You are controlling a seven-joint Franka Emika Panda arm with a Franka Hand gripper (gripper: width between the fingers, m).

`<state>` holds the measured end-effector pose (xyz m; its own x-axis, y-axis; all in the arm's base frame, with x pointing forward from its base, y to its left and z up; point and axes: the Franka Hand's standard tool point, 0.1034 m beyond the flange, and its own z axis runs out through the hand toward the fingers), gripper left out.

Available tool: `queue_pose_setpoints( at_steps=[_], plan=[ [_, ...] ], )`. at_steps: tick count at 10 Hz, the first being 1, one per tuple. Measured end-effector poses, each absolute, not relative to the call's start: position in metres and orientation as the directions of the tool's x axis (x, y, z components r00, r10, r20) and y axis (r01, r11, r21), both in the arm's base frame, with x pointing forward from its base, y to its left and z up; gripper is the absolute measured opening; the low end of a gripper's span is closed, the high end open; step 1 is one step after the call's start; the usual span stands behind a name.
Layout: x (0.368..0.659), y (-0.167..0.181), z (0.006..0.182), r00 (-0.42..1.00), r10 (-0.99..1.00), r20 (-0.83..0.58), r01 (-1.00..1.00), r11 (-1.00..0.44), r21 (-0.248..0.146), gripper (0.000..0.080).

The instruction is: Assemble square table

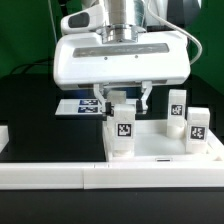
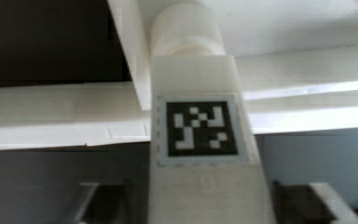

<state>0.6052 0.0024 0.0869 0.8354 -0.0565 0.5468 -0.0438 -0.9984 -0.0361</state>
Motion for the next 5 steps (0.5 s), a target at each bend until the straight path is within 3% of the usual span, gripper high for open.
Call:
queue_pose_setpoints(
  at_steps=[1, 2, 5],
  plan=[
    [0.6051, 0.0024, 0.0869, 0.835, -0.056, 0.547, -0.044, -0.998, -0.036, 0.0462],
    [0.6051, 0.0024, 0.0868, 0.835, -0.056, 0.547, -0.044, -0.998, -0.036, 0.0605],
    [0.6051, 0.0024, 0.0868, 0.835, -0.057, 0.547, -0.044, -0.998, -0.036, 0.0647]
  ],
)
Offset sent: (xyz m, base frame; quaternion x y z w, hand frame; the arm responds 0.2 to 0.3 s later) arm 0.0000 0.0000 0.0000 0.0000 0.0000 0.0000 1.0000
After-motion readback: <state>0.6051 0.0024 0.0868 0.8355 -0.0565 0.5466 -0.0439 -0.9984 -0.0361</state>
